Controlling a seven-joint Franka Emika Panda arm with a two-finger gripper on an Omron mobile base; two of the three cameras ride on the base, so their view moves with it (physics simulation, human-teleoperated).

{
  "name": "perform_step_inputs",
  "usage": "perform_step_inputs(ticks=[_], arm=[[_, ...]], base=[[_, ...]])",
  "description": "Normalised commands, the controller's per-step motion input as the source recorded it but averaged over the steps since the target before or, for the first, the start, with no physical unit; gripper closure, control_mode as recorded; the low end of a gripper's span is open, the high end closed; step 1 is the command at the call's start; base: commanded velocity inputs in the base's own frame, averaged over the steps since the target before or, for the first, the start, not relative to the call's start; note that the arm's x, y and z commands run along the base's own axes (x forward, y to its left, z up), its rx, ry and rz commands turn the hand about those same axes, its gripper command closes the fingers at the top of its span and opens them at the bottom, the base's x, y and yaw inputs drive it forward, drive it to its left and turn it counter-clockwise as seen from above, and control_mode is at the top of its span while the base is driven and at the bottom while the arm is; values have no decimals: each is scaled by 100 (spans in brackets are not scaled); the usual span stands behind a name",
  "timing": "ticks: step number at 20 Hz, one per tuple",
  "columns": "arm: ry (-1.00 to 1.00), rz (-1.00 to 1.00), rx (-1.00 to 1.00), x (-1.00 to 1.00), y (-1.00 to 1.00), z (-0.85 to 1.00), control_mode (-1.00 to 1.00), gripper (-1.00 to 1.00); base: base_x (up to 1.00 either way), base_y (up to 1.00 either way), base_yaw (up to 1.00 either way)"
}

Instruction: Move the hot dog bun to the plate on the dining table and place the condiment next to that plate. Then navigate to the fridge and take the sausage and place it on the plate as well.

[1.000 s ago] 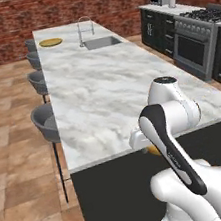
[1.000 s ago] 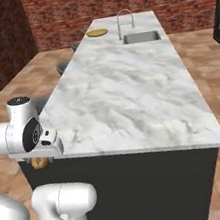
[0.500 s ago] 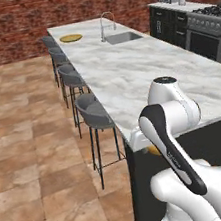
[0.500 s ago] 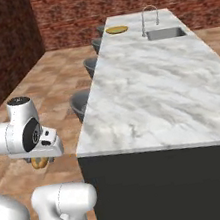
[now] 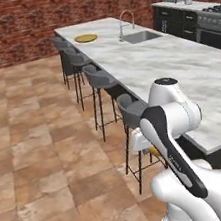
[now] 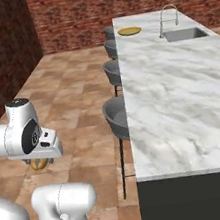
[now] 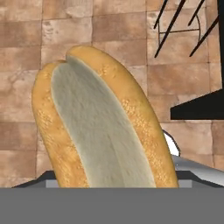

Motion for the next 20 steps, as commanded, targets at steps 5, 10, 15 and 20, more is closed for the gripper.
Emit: perform_step_inputs(ticks=[5,10,15,20], arm=[[0,0,0,0,0,0,100,100],[0,0,0,0,0,0,100,100],[0,0,0,0,0,0,100,100],[0,0,0,0,0,0,100,100]], base=[[71,100,-25],[69,100,-28],[69,100,-31],[78,100,-35]])
